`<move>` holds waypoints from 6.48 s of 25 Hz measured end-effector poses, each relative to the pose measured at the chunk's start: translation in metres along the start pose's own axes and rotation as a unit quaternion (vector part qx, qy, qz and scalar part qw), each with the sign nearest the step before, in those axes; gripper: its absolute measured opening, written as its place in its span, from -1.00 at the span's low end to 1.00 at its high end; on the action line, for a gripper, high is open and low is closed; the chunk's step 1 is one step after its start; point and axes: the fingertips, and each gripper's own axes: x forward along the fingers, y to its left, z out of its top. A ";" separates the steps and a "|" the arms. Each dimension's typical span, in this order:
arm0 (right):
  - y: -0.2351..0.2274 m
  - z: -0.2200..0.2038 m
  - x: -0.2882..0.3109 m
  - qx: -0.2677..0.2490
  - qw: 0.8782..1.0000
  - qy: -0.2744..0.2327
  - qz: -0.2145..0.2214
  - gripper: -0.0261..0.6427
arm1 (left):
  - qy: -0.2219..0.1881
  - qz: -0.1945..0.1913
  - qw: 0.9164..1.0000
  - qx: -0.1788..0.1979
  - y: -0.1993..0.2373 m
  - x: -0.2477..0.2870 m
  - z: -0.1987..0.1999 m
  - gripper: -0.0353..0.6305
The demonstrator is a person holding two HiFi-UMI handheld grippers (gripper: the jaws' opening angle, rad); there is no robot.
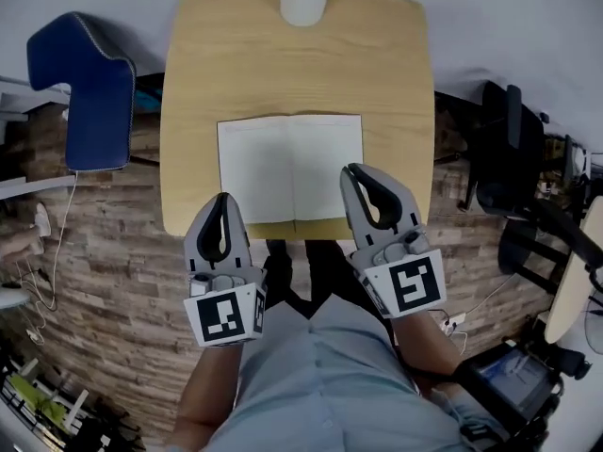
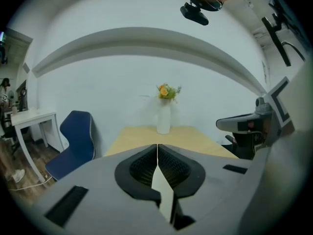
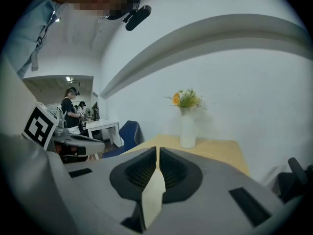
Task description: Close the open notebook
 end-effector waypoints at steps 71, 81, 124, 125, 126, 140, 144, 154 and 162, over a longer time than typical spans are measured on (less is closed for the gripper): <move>-0.145 -0.063 -0.111 0.100 0.987 -0.017 -0.121 -0.77 | 0.159 -0.222 0.962 0.011 -0.220 0.011 -0.076 -0.83; -0.189 -0.119 -0.121 0.144 0.978 0.014 -0.148 -0.77 | 0.213 -0.244 0.946 0.015 -0.263 0.053 -0.125 -0.83; 0.020 -0.038 0.018 0.040 0.997 0.028 0.066 -0.77 | 0.132 0.034 0.984 -0.117 0.020 -0.013 -0.136 -0.20; 0.022 -0.044 0.023 0.039 0.996 0.036 0.070 -0.77 | 0.139 0.041 0.982 -0.124 0.026 -0.010 -0.146 -0.18; 0.024 -0.050 0.027 0.038 0.996 0.044 0.073 -0.77 | 0.145 0.048 0.979 -0.131 0.030 -0.008 -0.156 -0.18; 0.002 -0.087 0.035 0.049 0.993 0.079 0.073 -0.77 | 0.213 0.099 0.963 -0.129 0.042 0.008 -0.199 -0.42; -0.002 -0.087 0.032 0.055 0.993 0.074 0.068 -0.77 | 0.212 0.077 0.962 -0.151 0.039 0.009 -0.191 -0.78; 0.015 -0.020 -0.004 0.053 0.997 0.001 0.050 -0.77 | 0.163 -0.003 0.977 -0.135 0.001 -0.041 -0.105 -0.78; -0.023 0.012 -0.038 0.056 0.997 -0.043 -0.005 -0.77 | 0.142 -0.104 0.980 -0.089 -0.072 -0.039 -0.055 -0.78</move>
